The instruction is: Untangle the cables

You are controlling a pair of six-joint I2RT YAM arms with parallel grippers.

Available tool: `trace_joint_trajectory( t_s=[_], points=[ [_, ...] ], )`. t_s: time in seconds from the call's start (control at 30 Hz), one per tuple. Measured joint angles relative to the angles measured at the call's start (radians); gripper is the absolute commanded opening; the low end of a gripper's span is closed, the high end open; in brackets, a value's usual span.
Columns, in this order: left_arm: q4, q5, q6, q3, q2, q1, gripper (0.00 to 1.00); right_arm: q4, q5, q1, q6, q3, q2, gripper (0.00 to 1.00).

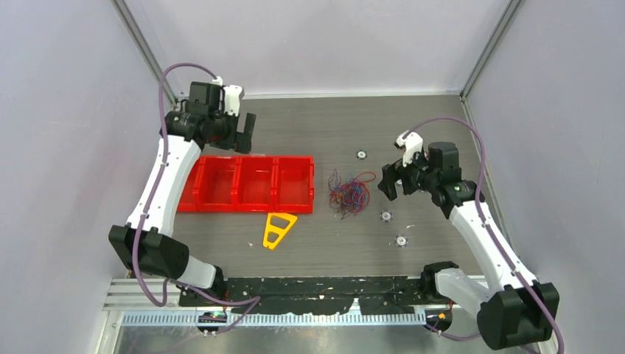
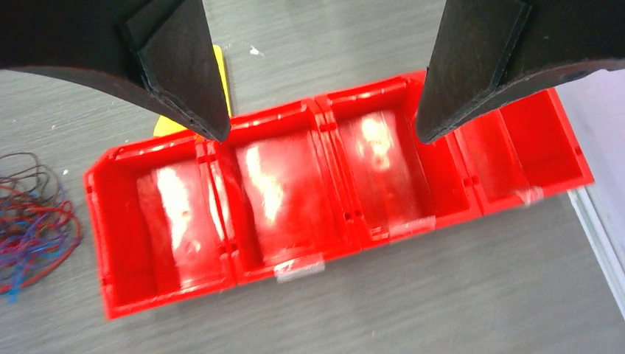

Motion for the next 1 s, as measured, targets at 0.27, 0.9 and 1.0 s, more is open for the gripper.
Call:
trace_joint_trajectory(
  t_s=[0.27, 0.9, 1.0],
  points=[
    [0.208, 0.290, 0.029, -0.088, -0.180, -0.002, 1.00, -0.042, -0.058, 0.050, -0.094, 0.066, 0.187, 0.95],
    [0.516, 0.365, 0.093, -0.272, -0.144, -0.056, 1.00, -0.041, 0.022, 0.232, -0.220, 0.306, 0.729, 0.57],
    [0.514, 0.351, 0.150, -0.251, -0.116, -0.110, 1.00, -0.042, 0.013, 0.233, -0.230, 0.317, 0.761, 0.25]
  ],
)
